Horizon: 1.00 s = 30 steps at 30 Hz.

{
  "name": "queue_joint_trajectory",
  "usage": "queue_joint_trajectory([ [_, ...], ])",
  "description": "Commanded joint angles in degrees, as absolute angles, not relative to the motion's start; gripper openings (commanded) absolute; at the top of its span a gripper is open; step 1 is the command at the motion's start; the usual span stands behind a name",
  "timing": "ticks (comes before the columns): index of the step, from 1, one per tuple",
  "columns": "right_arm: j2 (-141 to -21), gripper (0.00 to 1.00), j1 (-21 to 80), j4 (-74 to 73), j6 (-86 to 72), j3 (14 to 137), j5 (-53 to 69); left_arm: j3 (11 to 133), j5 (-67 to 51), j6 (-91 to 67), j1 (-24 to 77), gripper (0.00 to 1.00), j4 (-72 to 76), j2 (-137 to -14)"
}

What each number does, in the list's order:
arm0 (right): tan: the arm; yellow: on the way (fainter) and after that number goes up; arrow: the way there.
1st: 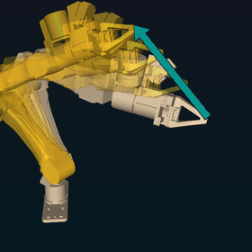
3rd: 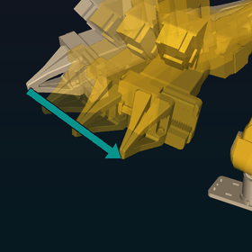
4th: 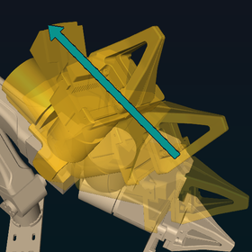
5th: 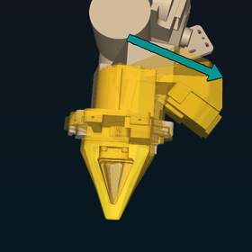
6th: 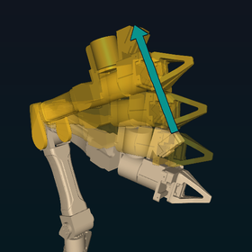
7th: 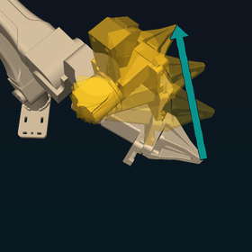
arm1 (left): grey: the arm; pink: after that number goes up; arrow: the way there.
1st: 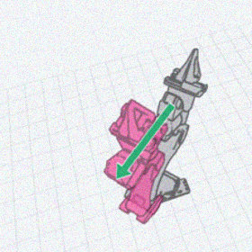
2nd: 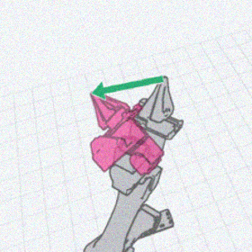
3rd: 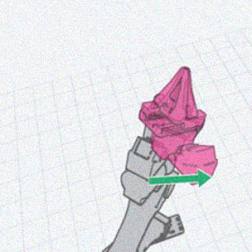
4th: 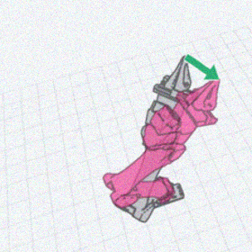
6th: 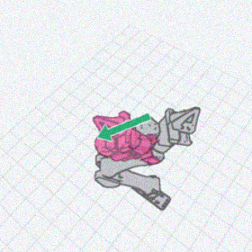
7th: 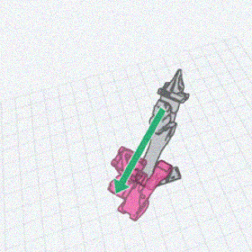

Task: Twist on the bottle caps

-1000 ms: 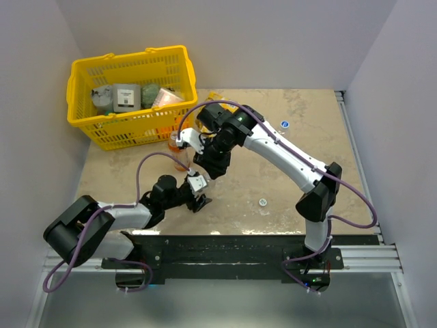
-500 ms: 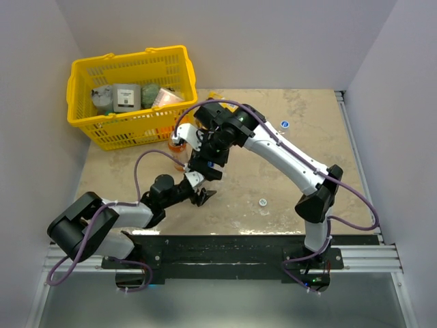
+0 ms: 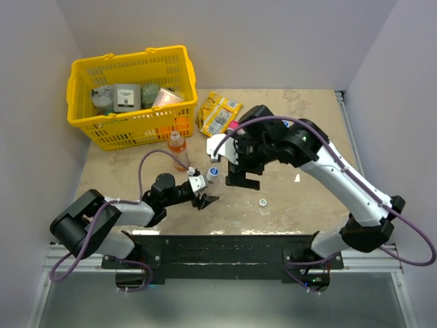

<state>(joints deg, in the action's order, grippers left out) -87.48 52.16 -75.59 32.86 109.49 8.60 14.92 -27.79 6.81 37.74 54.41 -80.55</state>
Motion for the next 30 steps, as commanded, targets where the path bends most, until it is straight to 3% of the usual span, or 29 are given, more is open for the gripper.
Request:
queue_joint_trajectory([
  [1,-83.2,0.95,52.1,-71.5,51.0,104.9,16.9,16.5,-39.9,16.9,37.1,0.00,50.9,-78.6],
  [9,-88.1,0.73,53.5,-77.3,74.0,109.0,23.5,20.0,-43.2,22.6,37.1,0.00,41.1,-77.9],
  [16,-86.9,0.70,56.9,-81.5,87.2,105.0,23.9,21.9,-44.8,24.3,37.1,0.00,38.2,-78.6],
  [30,-87.4,0.54,58.5,-81.5,88.7,101.5,20.9,23.1,-44.6,23.7,37.1,0.00,39.9,-79.1],
])
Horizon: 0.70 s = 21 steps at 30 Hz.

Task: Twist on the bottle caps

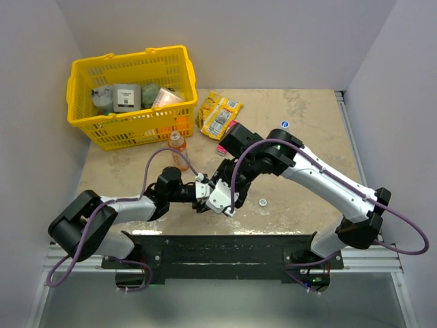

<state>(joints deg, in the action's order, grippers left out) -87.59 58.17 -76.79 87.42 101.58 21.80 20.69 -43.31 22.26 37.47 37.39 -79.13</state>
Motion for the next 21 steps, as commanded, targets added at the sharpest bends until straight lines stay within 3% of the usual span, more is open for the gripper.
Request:
queue_joint_trajectory([
  [1,-87.5,0.52,58.5,-81.5,88.7,101.4,20.7,23.2,-44.6,23.7,37.1,0.00,39.9,-79.1],
  [10,-88.9,0.43,58.5,-81.6,88.7,101.3,19.3,23.8,-44.8,24.4,37.2,0.00,40.2,-79.2],
  [16,-90.9,0.24,58.6,-81.6,85.8,101.8,17.5,23.6,-42.8,24.0,37.4,0.00,41.8,-79.7],
  [21,-95.9,0.18,58.5,-81.6,73.5,104.2,16.2,22.5,-36.8,20.8,37.5,0.00,47.3,-79.7],
])
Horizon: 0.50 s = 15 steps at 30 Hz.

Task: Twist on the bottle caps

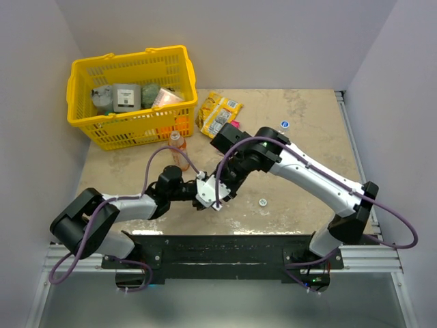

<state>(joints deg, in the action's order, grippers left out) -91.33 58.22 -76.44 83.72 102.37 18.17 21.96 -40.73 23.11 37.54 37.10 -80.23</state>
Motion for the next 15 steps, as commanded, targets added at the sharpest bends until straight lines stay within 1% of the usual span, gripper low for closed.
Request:
queue_joint_trajectory([
  [1,-96.6,0.17,58.6,-81.6,71.3,104.4,15.8,22.2,-36.2,19.4,37.5,0.00,48.4,-79.5],
  [2,-97.5,0.17,58.5,-81.6,66.8,104.7,15.8,21.3,-35.4,18.5,37.6,0.00,51.4,-79.3],
  [4,-99.3,0.15,58.4,-81.6,63.0,104.9,16.2,20.1,-33.3,16.2,37.8,0.00,55.7,-79.2],
  [8,-101.3,0.15,57.9,-81.5,52.8,104.7,19.8,19.4,-30.4,14.6,38.1,0.00,59.9,-79.6],
  [10,-102.7,0.14,56.4,-81.5,48.6,105.5,21.5,18.7,-28.9,13.7,38.1,0.00,62.4,-79.9],
  [11,-104.1,0.13,55.7,-81.5,44.0,105.7,22.2,18.5,-28.4,13.2,38.1,0.00,63.2,-80.2],
  [15,-107.4,0.12,48.6,-81.5,33.2,106.4,28.5,18.6,-22.7,9.6,38.7,0.00,65.1,-80.5],
])
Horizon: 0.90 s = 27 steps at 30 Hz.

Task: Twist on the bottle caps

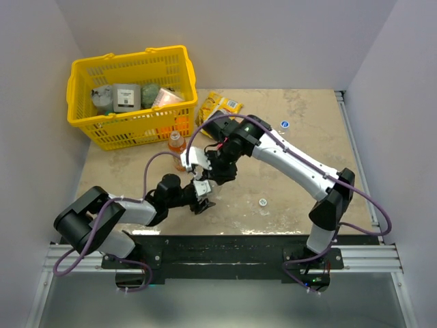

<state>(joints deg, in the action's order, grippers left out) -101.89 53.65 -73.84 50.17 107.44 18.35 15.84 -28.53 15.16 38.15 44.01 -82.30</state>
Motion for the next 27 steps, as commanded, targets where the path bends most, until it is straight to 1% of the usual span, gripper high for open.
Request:
queue_joint_trajectory([
  [1,-108.3,0.12,47.3,-81.5,30.9,106.5,30.2,18.6,-21.5,8.9,39.1,0.00,65.2,-80.4],
  [3,-109.3,0.13,45.4,-81.4,27.8,106.3,32.1,18.9,-19.0,9.0,40.0,0.00,64.6,-80.4],
  [8,-110.6,0.16,45.4,-81.4,22.2,105.9,32.6,19.4,-15.3,10.8,42.3,0.00,60.9,-81.0],
  [13,-110.7,0.13,45.2,-81.4,21.3,105.9,32.2,19.0,-13.9,11.6,42.6,0.00,58.9,-81.0],
  [14,-110.6,0.16,45.1,-81.4,21.9,106.2,31.4,19.0,-14.1,11.4,42.6,0.00,58.7,-81.0],
  [15,-110.7,0.20,45.0,-81.4,22.1,107.8,30.3,19.0,-14.1,11.2,42.6,0.00,58.5,-81.2],
  [16,-110.1,0.38,44.8,-81.5,22.6,109.4,29.0,19.2,-14.2,11.2,42.6,0.00,57.8,-81.2],
  [17,-110.0,0.46,44.7,-81.4,23.4,111.4,27.4,19.3,-14.4,11.2,42.6,0.00,57.2,-81.2],
  [18,-110.0,0.51,44.0,-81.5,23.4,116.5,23.8,19.2,-15.3,11.3,42.6,0.00,56.8,-81.2],
  [19,-110.0,0.59,43.4,-81.5,22.8,119.6,21.9,19.3,-15.7,11.3,42.6,0.00,55.6,-81.1],
  [20,-110.1,0.64,42.6,-81.6,22.0,122.8,20.3,19.3,-16.3,11.4,42.5,0.00,55.1,-81.0],
  [21,-110.1,0.67,40.9,-81.5,21.8,128.6,18.9,19.2,-17.6,11.6,42.5,0.00,54.6,-80.9],
  [22,-109.8,0.75,40.0,-81.5,21.6,130.8,18.5,19.2,-18.2,11.7,42.6,0.00,53.4,-81.0],
  [24,-107.6,0.77,38.8,-81.5,22.8,132.4,18.0,19.0,-19.9,11.7,42.5,0.00,52.2,-80.9],
  [27,-103.2,0.78,38.8,-81.4,25.7,129.2,19.6,18.7,-22.7,12.1,42.1,0.00,50.4,-80.5],
])
